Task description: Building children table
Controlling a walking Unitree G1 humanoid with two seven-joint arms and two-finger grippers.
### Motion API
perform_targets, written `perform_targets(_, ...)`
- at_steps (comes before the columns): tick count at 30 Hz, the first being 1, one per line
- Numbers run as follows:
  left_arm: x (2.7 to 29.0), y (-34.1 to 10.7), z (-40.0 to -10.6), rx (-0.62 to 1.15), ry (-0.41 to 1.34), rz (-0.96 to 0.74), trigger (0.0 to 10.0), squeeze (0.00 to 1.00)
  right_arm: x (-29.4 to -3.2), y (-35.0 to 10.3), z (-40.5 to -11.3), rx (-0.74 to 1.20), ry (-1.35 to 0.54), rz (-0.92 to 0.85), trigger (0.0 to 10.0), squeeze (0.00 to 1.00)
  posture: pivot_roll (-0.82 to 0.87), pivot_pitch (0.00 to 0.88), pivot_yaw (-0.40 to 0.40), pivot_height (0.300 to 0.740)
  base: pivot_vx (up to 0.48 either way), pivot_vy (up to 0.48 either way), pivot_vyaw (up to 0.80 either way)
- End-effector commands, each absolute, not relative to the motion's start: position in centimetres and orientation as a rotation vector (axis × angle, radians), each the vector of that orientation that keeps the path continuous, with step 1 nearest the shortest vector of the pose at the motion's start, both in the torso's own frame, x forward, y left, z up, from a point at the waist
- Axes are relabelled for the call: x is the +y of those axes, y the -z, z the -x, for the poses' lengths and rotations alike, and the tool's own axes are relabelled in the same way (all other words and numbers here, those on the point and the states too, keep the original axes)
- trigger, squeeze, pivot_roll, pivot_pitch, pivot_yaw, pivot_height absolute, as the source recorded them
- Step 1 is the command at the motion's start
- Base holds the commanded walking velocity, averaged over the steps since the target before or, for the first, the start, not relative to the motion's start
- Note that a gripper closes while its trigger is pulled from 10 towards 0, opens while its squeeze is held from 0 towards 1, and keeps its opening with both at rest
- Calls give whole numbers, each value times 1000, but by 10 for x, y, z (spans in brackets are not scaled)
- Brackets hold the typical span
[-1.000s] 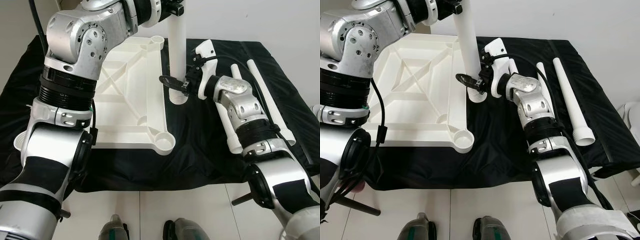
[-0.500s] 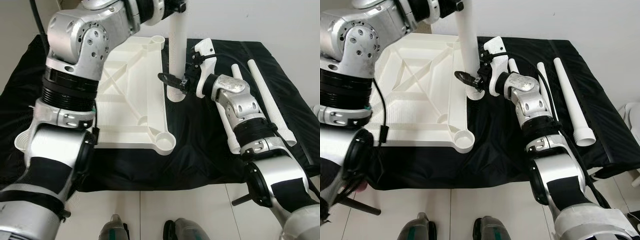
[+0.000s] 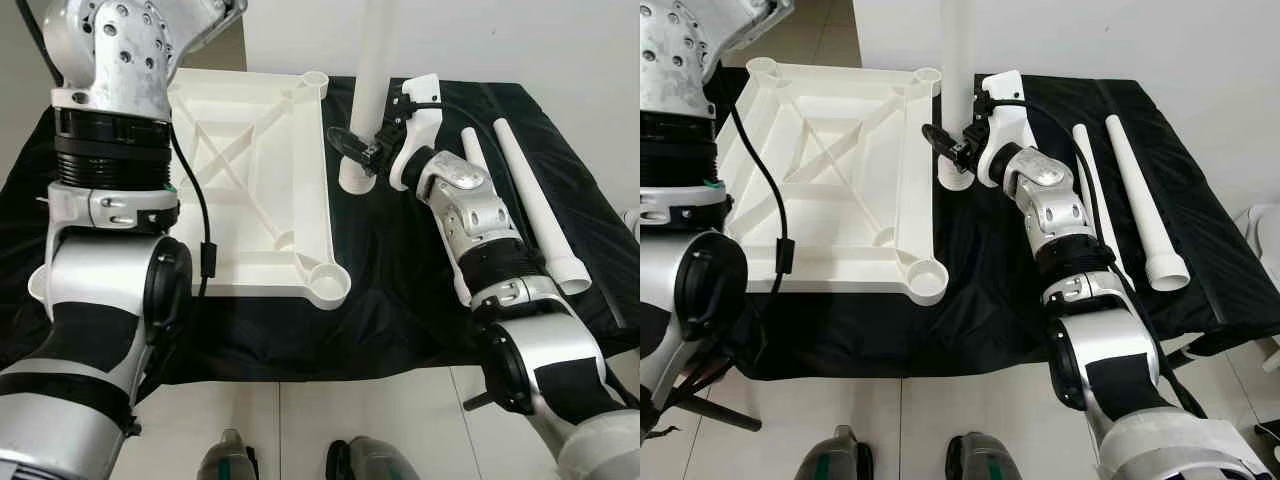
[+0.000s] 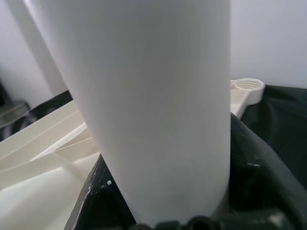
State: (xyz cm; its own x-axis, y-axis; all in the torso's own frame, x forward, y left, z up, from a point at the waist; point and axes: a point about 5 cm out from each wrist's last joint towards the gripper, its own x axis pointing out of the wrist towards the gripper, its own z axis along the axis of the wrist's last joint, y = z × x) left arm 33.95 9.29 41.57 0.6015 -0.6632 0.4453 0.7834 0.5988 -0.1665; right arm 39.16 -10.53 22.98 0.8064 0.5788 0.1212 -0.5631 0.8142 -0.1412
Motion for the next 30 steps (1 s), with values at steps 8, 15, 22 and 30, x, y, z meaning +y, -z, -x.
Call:
perform_targets(8, 134, -363, -361, -234, 571, 309, 10000, 0, -119, -216, -386, -183, -440, -67, 10000, 0, -81, 0, -4, 740, 0, 0, 0)
perform_targets(15, 147, -328, -367, -153, 452, 244, 10000, 0, -117, -210, -379, -216, -423, -66, 10000, 0, -78, 0, -1, 740, 0, 0, 0)
perform_targets(22, 170, -286, -362, -75, 327, 128, 10000, 0, -113, -210, -367, -280, -420, -125, 10000, 0, -75, 0, 3, 740, 0, 0, 0)
perform_targets(30, 191, -221, -339, 3, 233, -110, 10000, 0, -105, -201, -353, -274, -474, -131, 10000, 0, -62, 0, -10, 740, 0, 0, 0)
